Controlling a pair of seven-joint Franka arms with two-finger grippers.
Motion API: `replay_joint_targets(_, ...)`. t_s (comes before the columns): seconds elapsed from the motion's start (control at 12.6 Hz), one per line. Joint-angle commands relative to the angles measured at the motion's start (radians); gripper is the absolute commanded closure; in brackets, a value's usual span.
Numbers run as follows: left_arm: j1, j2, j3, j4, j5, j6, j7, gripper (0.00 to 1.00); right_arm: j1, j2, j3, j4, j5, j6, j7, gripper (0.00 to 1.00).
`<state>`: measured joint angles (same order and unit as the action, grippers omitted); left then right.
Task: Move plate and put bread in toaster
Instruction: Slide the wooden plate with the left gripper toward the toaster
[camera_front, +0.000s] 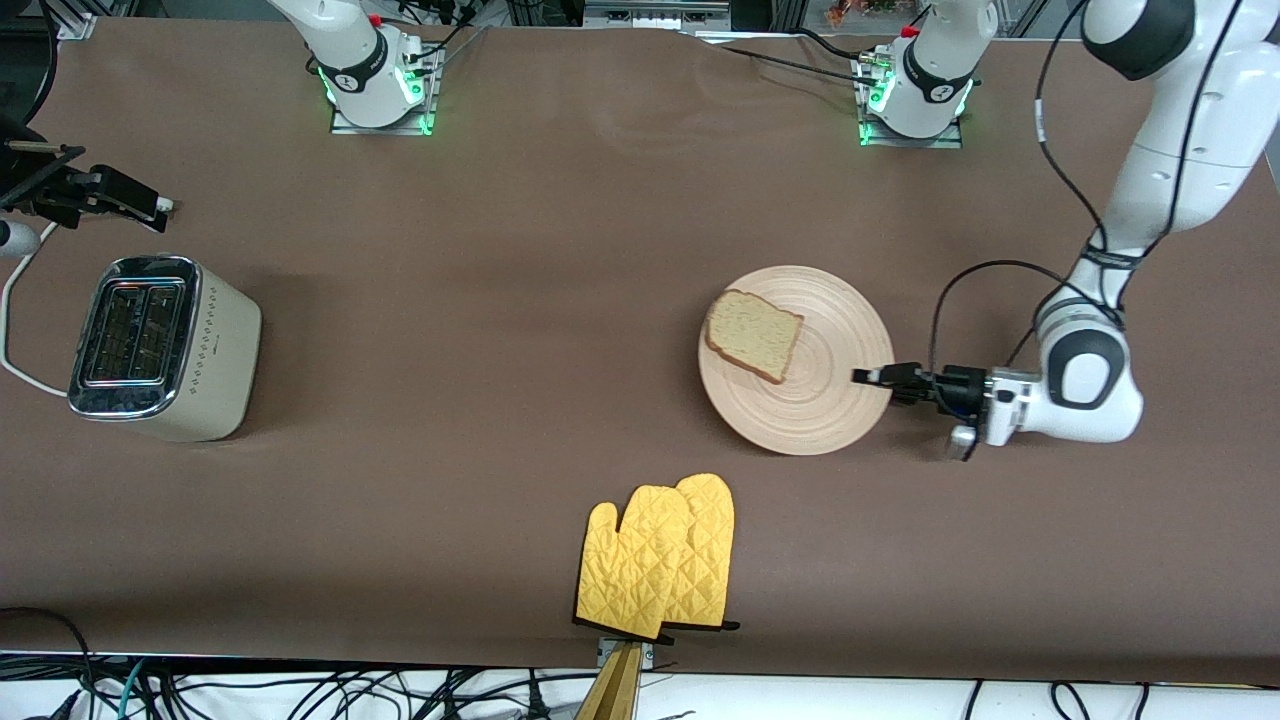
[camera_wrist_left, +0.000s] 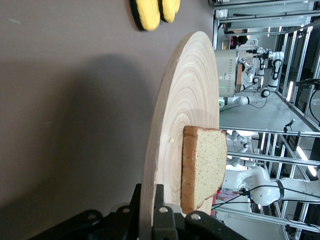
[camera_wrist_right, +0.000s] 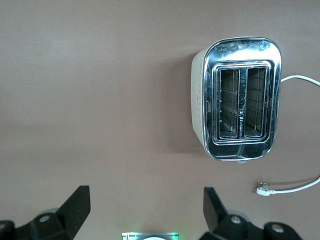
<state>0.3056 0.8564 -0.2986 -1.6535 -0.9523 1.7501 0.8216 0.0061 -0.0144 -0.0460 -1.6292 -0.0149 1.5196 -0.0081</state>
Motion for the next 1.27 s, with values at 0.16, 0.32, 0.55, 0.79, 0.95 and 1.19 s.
replay_joint_targets(0.16, -0.335, -0.028, 0.146, 0.004, -0.280, 0.101, -0.052, 1.00, -0.001, -0.012, -0.005, -0.001, 0.004, -0.010, -0.007, 0.00)
replay_joint_targets(0.32, -0.503, -0.025, 0.248, 0.004, -0.447, 0.140, -0.053, 1.00, -0.001, -0.012, -0.005, -0.003, 0.006, -0.012, -0.007, 0.00)
replay_joint_targets(0.55, -0.690, -0.023, 0.300, 0.004, -0.661, 0.251, -0.055, 1.00, -0.001, -0.012, -0.005, -0.003, 0.004, -0.012, -0.007, 0.00)
replay_joint_targets(0.79, -0.810, -0.017, 0.306, 0.008, -0.727, 0.382, -0.055, 1.00, -0.001, -0.012, -0.005, -0.003, 0.006, -0.012, -0.007, 0.00)
replay_joint_targets(0.95, -0.865, -0.013, 0.329, 0.012, -0.741, 0.422, -0.055, 1.00, -0.003, -0.012, -0.006, -0.003, 0.006, -0.012, -0.007, 0.00)
replay_joint_targets(1.19, -0.905, 0.004, 0.343, 0.012, -0.816, 0.454, -0.035, 1.00, -0.003, -0.012, -0.006, -0.004, 0.006, -0.012, -0.007, 0.00)
